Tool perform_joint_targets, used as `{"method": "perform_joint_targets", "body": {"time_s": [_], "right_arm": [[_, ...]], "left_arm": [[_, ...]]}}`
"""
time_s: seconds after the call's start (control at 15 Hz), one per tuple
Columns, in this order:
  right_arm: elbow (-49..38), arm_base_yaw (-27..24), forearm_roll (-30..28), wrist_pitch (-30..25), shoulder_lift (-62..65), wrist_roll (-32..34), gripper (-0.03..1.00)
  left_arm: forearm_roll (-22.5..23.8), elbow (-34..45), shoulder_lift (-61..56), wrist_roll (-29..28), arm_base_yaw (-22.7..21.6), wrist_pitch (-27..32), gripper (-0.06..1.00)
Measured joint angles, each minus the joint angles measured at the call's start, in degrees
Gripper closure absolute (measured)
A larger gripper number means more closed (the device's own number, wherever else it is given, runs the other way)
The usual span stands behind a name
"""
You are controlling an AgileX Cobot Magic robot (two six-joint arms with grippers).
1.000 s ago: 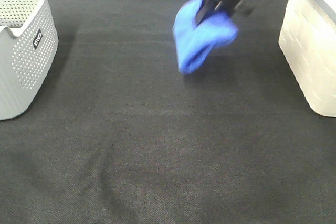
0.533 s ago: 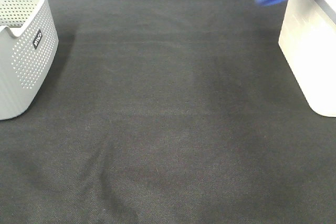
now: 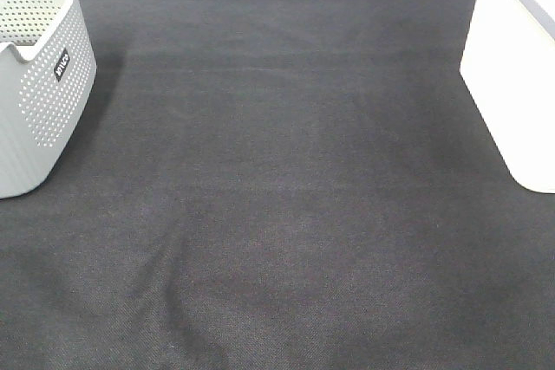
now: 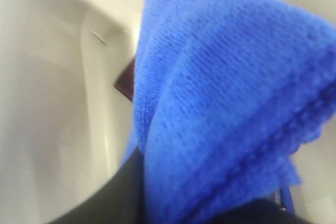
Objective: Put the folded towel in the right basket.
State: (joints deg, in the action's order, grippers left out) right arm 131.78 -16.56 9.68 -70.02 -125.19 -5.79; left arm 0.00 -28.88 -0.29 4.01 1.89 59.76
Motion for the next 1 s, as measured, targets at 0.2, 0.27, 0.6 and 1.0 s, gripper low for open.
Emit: {"method": "perform_joint_targets", "body": {"time_s": [0.2,0.27,0.6,1.0], "right_arm": [[-0.69,0.0,-0.8,-0.06,-0.34,0.23,0.11],[-0.8,0.0,-0.8,-0.06,-0.34,0.23,0.04],[-4.35,0.0,6.82,0.06,2.01,1.26,0.0],[-30.25,0.0,4.18,0.57,24.58,-2.18,-0.01]], "left_arm": [[0.0,0.0,0.0,0.0,0.0,0.0,0.01],[0.0,0.0,0.0,0.0,0.0,0.0,0.01],[0.0,0.0,0.0,0.0,0.0,0.0,0.01],[0.0,0.0,0.0,0.0,0.0,0.0,0.01]]}}
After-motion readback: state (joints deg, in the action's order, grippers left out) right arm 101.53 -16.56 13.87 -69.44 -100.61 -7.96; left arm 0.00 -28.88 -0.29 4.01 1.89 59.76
